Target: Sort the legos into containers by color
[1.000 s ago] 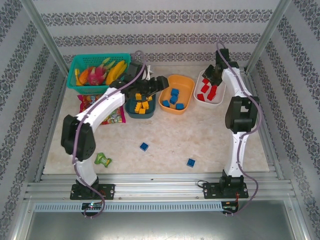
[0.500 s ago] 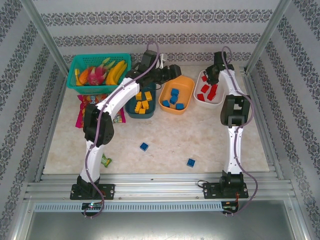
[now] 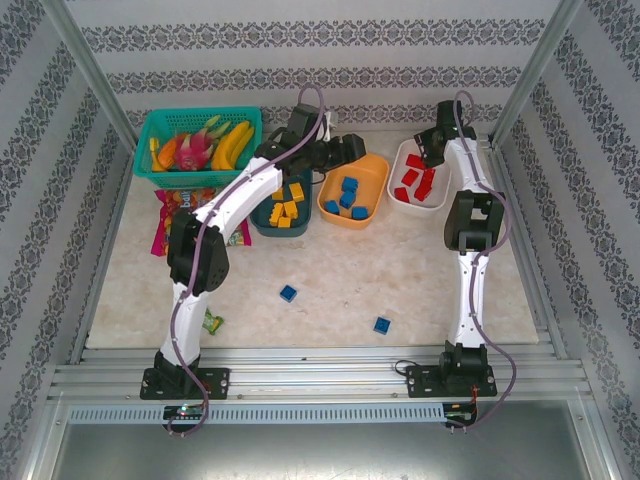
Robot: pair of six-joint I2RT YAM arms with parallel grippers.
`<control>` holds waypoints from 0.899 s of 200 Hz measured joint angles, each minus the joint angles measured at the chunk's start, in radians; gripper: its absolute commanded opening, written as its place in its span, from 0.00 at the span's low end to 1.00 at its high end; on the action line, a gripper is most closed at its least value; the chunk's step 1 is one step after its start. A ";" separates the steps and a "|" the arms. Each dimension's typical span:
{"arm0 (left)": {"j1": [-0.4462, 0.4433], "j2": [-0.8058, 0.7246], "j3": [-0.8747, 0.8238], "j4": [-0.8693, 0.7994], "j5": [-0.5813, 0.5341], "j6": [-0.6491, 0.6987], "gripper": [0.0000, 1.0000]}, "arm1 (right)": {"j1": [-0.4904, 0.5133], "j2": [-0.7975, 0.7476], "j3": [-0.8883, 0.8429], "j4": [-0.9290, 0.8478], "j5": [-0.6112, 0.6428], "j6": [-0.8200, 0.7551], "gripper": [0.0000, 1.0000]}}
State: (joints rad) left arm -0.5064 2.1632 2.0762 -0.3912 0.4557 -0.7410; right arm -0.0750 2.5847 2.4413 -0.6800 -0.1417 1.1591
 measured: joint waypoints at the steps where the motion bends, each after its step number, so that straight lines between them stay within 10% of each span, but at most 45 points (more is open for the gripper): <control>1: 0.000 -0.002 -0.002 -0.001 -0.001 0.000 0.75 | 0.001 -0.003 -0.002 0.000 0.000 -0.002 0.56; 180: -0.018 -0.765 -0.896 -0.206 0.017 0.123 0.76 | 0.510 -1.264 -1.366 -0.235 -0.003 -0.348 0.76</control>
State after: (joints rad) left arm -0.5243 1.3979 1.1797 -0.5976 0.4728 -0.6182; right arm 0.4347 1.3209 1.0752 -0.9154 -0.1448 0.8112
